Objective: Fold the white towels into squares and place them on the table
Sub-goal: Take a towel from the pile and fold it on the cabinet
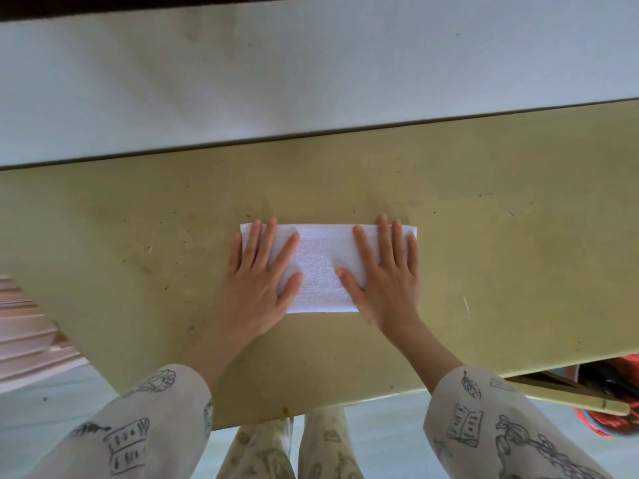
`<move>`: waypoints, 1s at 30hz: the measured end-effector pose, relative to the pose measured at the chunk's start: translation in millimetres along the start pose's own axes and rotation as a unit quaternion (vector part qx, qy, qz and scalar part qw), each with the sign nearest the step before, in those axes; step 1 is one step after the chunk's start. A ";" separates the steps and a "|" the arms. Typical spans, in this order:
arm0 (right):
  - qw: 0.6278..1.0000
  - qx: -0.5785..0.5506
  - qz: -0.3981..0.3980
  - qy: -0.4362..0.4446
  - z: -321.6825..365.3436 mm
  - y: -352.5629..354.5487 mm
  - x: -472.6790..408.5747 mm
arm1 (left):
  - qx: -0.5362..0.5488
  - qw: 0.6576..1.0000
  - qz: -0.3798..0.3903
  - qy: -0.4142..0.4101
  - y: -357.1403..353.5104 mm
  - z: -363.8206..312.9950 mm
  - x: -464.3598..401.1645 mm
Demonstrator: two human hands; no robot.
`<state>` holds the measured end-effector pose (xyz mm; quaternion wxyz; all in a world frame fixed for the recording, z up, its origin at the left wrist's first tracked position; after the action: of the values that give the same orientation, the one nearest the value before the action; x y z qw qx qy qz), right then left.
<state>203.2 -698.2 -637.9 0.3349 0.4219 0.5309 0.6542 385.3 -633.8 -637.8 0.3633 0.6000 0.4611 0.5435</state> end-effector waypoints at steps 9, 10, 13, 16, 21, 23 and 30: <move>1.000 0.001 0.015 -0.008 1.6 -0.1 -0.7 | 0.109 0.984 -0.027 0.135 47.4 31.0 -24.1; 1.000 0.000 0.014 -0.008 1.6 0.0 -0.8 | 0.116 0.983 -0.005 0.142 49.5 33.7 -28.9; 1.000 -0.003 0.010 -0.008 1.5 0.2 -0.9 | 0.152 0.973 0.054 0.162 52.3 36.3 -39.8; 1.000 -0.007 0.011 -0.010 1.6 0.5 -0.4 | 0.138 0.968 0.113 0.175 50.1 32.5 -43.4; 1.000 -0.012 0.008 -0.008 1.9 1.1 -0.3 | 0.142 0.970 0.103 0.171 55.5 28.3 -40.4; 1.000 -0.009 0.007 -0.008 1.5 1.1 -0.7 | 0.205 0.951 0.110 0.203 52.2 36.8 -34.3; 1.000 -0.007 0.011 -0.002 1.9 -0.5 -1.2 | 0.405 0.861 0.149 0.269 32.3 45.3 -7.1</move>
<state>205.4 -698.3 -638.5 0.3317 0.4270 0.5209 0.6606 435.2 -647.6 -616.4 -0.1350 0.5859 0.6257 0.4969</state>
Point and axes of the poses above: each hand's wrist, its own x-axis away from the middle knuckle, its own y-axis out of the back of the hand, z = x × y, the point moved 6 cm from there along -x, towards the middle knuckle, and after that the axes turned 6 degrees about z, right-handed, at the moved point
